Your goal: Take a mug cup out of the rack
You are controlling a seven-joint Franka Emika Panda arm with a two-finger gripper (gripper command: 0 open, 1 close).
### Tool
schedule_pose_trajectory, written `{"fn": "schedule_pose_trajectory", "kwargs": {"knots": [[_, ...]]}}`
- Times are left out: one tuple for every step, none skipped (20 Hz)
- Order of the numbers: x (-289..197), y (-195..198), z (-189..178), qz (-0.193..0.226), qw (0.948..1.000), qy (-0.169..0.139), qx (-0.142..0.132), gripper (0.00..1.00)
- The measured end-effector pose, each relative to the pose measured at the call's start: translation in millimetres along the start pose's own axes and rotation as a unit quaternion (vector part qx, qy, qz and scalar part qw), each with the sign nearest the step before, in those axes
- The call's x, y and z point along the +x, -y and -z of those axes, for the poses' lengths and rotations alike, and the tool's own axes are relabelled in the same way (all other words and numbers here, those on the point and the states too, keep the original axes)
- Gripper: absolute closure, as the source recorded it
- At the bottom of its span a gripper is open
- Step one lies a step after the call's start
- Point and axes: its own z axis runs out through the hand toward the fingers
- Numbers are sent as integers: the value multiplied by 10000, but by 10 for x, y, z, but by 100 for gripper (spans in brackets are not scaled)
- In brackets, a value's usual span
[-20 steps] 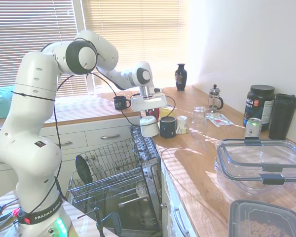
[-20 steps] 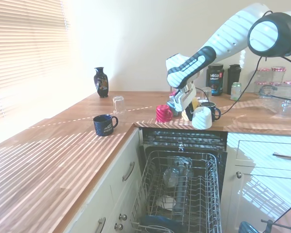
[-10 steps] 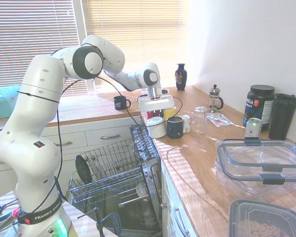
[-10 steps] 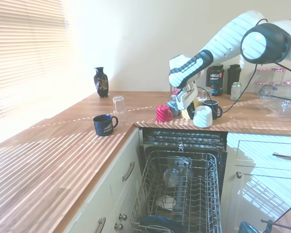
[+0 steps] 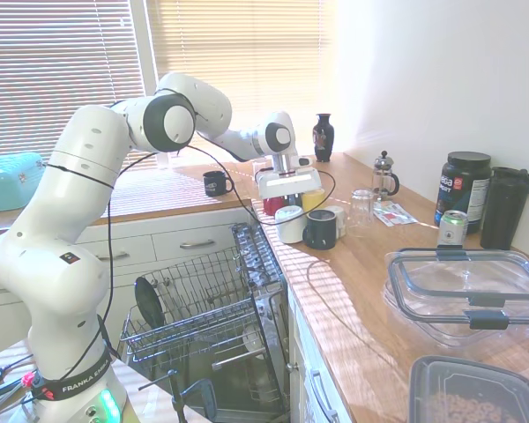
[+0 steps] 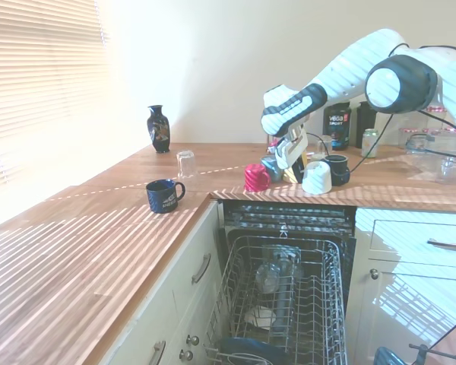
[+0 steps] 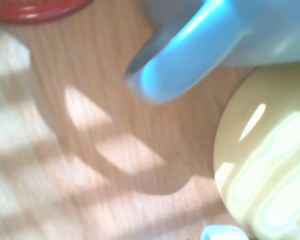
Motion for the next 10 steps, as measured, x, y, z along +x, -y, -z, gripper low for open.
{"fn": "schedule_pose_trajectory", "kwargs": {"knots": [[22, 6, 4, 1, 10000, 2, -10, 0], [44, 15, 5, 0, 10000, -4, -16, 0], [65, 24, 11, -1, 10000, -18, -18, 0], [81, 34, 13, -1, 10000, -29, -19, 0], [97, 43, 17, -2, 10000, -47, -18, 0], [112, 54, 18, -5, 10000, -65, -16, 0], [126, 63, 20, -7, 10000, -85, -14, 0], [136, 73, 24, -8, 9999, -101, -11, 0], [145, 83, 29, -11, 9999, -116, -10, 0], [151, 95, 32, -12, 9999, -130, -7, 0]]}}
